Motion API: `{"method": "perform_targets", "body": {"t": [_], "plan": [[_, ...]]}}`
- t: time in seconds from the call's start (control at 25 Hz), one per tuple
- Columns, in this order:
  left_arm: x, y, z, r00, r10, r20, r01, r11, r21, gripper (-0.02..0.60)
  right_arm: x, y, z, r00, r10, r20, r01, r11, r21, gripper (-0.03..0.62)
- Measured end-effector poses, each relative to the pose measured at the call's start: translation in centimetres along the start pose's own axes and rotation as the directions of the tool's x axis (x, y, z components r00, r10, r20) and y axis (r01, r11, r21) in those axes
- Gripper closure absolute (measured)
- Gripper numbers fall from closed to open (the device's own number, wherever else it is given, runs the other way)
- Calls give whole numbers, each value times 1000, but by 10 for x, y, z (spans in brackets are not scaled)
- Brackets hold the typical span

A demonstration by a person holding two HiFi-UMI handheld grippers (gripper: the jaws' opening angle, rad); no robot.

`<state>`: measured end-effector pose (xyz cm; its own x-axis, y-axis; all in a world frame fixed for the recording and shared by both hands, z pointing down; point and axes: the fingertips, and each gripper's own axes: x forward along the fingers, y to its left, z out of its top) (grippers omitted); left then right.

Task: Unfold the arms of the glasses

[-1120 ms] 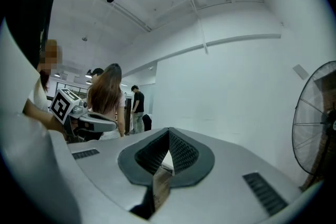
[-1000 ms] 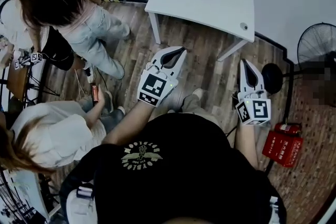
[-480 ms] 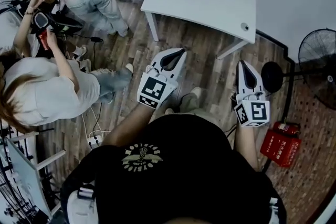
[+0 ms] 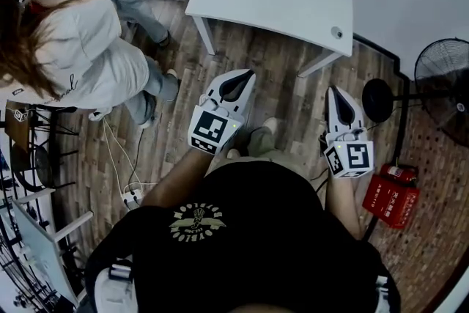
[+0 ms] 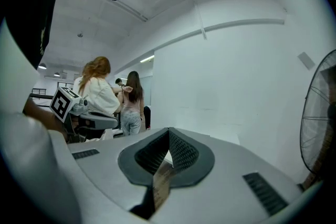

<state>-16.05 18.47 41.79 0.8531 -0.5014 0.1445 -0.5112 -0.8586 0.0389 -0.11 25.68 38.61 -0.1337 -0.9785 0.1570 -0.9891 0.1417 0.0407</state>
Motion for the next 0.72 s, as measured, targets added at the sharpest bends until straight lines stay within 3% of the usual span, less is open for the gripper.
{"method": "perform_targets", "body": {"t": [0.72], "plan": [[52, 13, 6, 999, 37, -15, -37, 999, 5, 575, 39, -49, 3, 999, 35, 15, -35, 999, 14, 595]]}}
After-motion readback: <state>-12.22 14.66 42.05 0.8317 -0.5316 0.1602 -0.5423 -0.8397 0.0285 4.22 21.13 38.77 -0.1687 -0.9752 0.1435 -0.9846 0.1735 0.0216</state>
